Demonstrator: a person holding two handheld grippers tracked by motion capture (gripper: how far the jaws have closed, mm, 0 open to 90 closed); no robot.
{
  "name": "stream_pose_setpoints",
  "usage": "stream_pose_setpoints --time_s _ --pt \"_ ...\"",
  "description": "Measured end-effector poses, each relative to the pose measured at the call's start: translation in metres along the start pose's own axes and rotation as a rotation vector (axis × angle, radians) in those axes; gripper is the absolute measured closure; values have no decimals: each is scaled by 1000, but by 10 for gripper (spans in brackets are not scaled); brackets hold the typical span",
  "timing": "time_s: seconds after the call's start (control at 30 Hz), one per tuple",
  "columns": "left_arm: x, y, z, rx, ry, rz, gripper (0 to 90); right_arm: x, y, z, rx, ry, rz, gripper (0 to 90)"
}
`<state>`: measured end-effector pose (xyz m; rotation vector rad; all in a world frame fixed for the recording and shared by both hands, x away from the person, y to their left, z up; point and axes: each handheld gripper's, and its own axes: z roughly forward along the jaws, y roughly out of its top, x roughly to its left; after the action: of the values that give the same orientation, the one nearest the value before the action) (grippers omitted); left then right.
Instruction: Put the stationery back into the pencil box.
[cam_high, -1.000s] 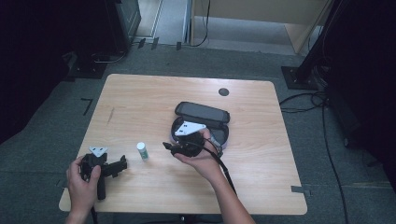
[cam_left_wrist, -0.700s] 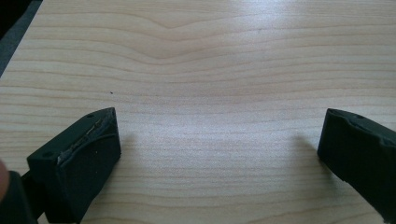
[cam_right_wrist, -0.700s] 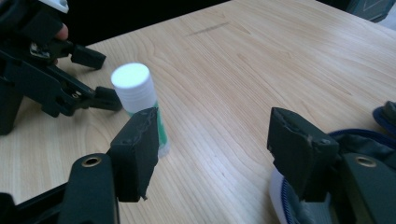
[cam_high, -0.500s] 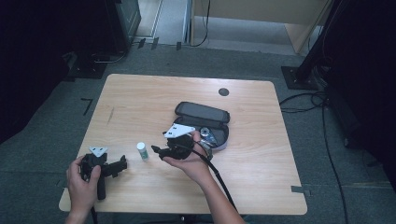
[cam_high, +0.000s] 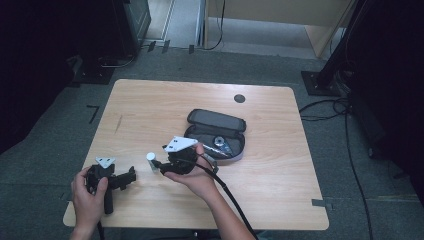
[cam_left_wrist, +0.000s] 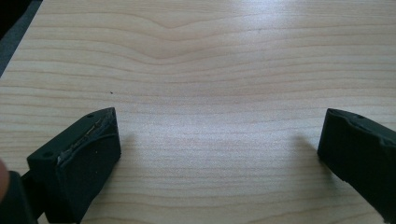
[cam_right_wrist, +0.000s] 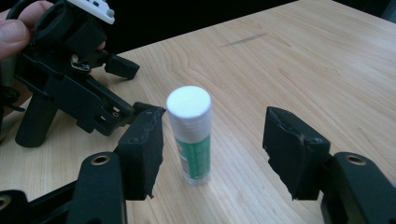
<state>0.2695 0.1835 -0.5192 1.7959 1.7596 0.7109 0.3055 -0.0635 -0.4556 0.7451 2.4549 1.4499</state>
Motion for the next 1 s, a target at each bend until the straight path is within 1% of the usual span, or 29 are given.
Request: stream_pose_setpoints --time_s 0.17,0.4,0.47,0.6,0.8,0.9,0.97,1.0 --pt "0 0 0 0 0 0 0 4 1 7 5 13 -7 407" --pt "0 0 0 1 0 0 0 10 2 16 0 15 -12 452" --pt "0 0 0 1 0 -1 0 11 2 19 3 20 -20 464" --pt "0 0 0 0 0 0 0 12 0 22 8 22 -18 481" --pt "0 0 0 0 0 -1 0 12 -2 26 15 20 -11 538" --pt "0 0 0 0 0 -1 0 13 -2 28 18 12 -14 581" --pt "0 0 0 0 0 0 0 13 -2 27 17 12 -18 640" --pt "0 0 0 0 0 -1 0 13 -2 27 16 12 -26 646"
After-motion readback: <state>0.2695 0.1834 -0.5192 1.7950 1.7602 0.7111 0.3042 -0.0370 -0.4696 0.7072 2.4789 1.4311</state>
